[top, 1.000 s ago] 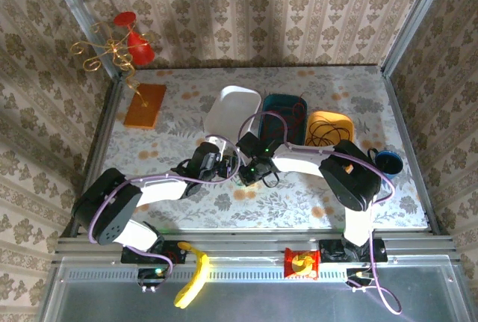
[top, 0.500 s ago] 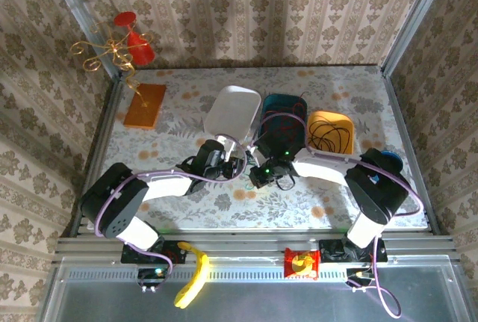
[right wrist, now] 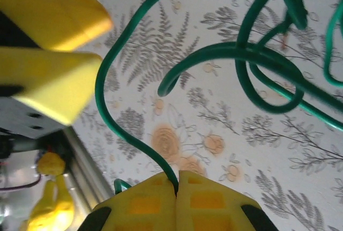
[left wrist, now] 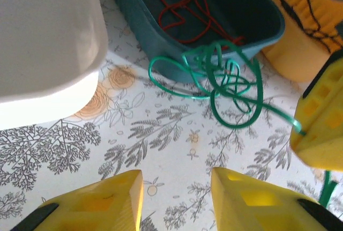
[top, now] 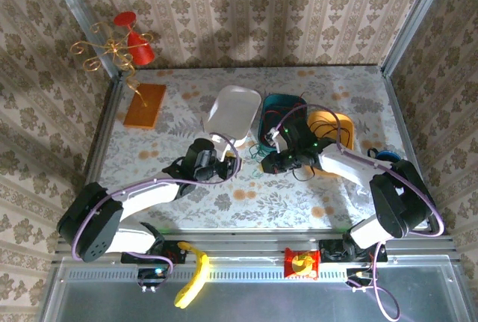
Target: Untangle the cables
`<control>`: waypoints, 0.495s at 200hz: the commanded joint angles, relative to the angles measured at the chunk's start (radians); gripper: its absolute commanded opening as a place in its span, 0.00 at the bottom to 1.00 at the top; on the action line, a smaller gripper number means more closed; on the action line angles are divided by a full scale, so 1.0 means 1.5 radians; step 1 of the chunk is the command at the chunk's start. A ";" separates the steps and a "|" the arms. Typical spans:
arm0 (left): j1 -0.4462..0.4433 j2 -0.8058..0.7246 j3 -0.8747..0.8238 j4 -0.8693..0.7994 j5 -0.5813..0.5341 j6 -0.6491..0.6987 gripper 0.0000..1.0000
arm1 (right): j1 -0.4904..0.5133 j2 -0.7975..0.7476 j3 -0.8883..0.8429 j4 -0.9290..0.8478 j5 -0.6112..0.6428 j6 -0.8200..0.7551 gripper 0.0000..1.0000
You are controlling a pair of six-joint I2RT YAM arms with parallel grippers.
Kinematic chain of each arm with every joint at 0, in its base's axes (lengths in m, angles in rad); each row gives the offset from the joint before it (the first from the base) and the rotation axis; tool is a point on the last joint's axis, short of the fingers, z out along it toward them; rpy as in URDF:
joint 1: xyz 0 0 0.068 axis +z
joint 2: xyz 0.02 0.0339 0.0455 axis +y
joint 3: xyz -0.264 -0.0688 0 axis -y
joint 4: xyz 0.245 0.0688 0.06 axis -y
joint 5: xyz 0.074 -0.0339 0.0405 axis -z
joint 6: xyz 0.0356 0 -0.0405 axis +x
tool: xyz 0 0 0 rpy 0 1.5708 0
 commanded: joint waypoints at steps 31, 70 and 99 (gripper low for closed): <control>-0.095 0.059 -0.024 0.102 -0.099 0.089 0.46 | -0.029 -0.015 0.007 0.026 -0.182 0.073 0.05; -0.129 0.103 -0.013 0.193 -0.180 0.127 0.56 | -0.035 -0.015 0.021 0.002 -0.227 0.074 0.06; -0.136 0.106 -0.016 0.244 -0.245 0.137 0.58 | -0.038 -0.021 0.016 -0.004 -0.246 0.074 0.05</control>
